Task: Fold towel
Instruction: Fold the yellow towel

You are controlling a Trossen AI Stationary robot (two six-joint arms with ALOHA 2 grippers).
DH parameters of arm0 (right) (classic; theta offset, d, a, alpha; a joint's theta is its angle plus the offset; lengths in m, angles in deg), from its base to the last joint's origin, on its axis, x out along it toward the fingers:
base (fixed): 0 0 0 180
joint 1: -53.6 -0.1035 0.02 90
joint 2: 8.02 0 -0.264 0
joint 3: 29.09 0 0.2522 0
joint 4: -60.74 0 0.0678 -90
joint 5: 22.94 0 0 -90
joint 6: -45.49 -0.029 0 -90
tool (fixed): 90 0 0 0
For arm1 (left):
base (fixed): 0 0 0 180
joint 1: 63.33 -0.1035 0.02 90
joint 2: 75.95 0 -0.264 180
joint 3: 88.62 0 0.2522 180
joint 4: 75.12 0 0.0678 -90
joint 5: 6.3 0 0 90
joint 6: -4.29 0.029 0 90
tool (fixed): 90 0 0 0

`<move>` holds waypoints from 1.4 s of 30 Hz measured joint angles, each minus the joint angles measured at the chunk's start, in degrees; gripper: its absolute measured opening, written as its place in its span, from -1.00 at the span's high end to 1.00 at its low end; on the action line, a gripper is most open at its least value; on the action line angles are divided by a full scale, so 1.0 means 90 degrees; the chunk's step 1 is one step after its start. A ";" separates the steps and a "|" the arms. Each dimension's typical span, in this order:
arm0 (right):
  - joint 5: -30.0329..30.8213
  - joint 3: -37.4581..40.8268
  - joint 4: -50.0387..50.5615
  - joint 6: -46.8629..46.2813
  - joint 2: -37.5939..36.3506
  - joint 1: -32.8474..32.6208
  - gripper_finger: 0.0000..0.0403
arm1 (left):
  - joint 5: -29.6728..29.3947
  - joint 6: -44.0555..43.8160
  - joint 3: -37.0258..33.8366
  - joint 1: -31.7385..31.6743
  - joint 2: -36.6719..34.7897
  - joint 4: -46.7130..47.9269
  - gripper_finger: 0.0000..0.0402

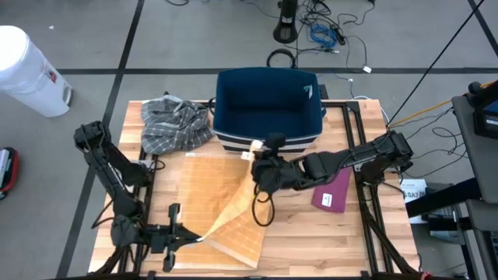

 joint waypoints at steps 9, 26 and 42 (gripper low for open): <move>-0.2164 0.0000 -0.0882 0.0805 0.0000 0.0450 1.00 | 0.0802 -0.0690 0.0000 0.0245 0.0024 0.0004 1.00; -0.4706 0.0000 -0.2053 0.1289 0.0123 0.1180 1.00 | 0.0504 -0.2742 0.0000 0.0776 0.0024 0.1172 1.00; -0.5577 0.0002 -0.2711 0.1578 0.0610 0.1477 1.00 | 0.0806 -0.5448 0.0000 0.1044 0.0024 0.2683 0.96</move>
